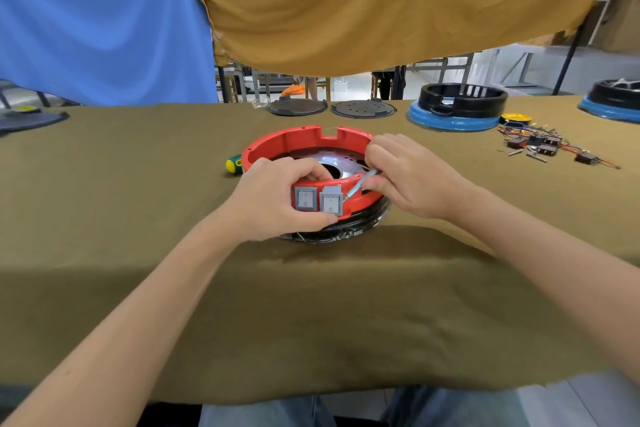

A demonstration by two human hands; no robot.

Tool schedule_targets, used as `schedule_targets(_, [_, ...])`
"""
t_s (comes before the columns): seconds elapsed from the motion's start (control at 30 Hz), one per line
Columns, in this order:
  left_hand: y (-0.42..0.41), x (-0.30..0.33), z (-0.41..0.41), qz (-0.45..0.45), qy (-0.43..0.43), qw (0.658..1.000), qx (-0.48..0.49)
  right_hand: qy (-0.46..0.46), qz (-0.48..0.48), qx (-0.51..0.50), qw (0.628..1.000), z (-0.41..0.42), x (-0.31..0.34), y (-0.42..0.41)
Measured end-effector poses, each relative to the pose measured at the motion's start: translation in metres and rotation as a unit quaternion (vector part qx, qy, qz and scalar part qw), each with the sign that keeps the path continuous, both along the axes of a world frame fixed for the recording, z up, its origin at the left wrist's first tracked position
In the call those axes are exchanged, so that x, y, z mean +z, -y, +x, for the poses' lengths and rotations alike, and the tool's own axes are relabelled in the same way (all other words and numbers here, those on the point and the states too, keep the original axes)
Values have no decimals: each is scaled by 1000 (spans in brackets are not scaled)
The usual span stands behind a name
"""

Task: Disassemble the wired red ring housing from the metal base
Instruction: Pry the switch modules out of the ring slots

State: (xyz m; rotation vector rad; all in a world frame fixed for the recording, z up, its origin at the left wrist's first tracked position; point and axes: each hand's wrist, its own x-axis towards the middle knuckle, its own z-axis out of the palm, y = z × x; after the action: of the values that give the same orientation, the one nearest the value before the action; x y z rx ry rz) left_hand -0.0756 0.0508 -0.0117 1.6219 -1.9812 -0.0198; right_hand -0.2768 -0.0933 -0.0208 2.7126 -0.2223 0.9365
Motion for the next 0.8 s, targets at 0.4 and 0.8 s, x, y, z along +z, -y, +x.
schedule_targets(0.4, [2,-9,-1,-77,14,997,16,153,308,-113,932,7,-17,-72])
schedule_targets(0.8, [-4,-2,5,-28,99,995,-9,189,320,-80,925,23,-20,-90])
